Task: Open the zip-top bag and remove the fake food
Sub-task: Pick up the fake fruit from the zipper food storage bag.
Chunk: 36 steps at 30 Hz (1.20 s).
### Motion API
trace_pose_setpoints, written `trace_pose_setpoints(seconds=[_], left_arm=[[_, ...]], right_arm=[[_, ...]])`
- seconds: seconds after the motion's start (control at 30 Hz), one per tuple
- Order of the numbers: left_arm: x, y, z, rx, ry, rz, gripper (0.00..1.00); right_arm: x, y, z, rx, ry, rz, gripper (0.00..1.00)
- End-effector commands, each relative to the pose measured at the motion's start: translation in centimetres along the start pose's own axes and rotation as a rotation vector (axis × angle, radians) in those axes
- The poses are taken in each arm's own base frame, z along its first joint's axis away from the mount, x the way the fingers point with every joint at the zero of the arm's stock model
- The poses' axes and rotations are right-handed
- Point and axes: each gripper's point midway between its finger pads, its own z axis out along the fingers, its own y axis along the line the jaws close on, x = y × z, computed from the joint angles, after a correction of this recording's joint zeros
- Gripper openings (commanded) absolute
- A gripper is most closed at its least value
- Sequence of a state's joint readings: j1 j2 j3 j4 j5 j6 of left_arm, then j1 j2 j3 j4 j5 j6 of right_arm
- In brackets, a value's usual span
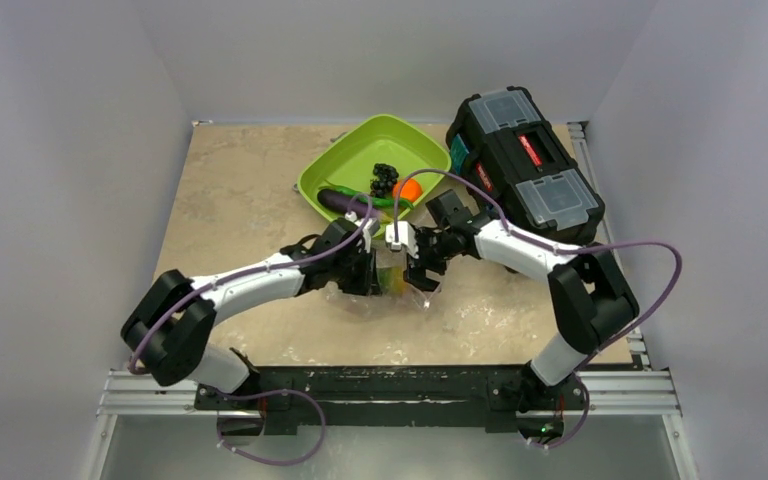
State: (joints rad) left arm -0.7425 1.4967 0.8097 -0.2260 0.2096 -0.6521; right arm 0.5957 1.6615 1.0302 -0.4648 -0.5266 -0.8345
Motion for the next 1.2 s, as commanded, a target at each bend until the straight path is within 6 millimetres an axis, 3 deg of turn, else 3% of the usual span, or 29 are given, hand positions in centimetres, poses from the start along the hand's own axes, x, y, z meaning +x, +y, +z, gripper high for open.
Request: trace_pose_setpoints(seconds=[0.0, 0.27, 0.43, 0.57, 0.73, 0.93, 1.17], left_arm=[[-0.2, 0.4, -2.4, -0.024, -0.042, 0.045, 0.18], [-1.9, 0.3, -5.9, -0.041, -0.134, 0.062, 0.19], [-3.7, -0.8, -6.2, -0.001, -0.184, 0.086, 0.19], [-5.0, -3.1, -4.6, 0.101, -0.184, 0.112, 0.19], [-5.5, -4.4, -1.7, 0.157, -0.142, 0.118, 0.2], [-5.6, -1.8, 1.2, -0.018, -0.091, 0.099, 0.18], [-2.9, -0.2, 4.8, -0.073, 0.033, 0.036, 0.17]], right_arm=[[-1.9, 0.5, -2.3, -0.008, -0.057, -0.08, 0.86], [-1.4, 0.1, -4.7, 0.023, -0.028, -0.092, 0.87], [-1.1, 0.6, -5.8, -0.004, -0.049, -0.09, 0.87], [-0.2, 0.8, -5.0, -0.016, -0.044, -0.085, 0.84], [-0.1, 0.7, -4.2, -0.035, -0.054, -0.072, 0.81], [0.1, 0.7, -4.0, -0.039, -0.052, -0.068, 0.81], [0.3, 0.9, -4.1, -0.021, -0.054, -0.133, 0.87]])
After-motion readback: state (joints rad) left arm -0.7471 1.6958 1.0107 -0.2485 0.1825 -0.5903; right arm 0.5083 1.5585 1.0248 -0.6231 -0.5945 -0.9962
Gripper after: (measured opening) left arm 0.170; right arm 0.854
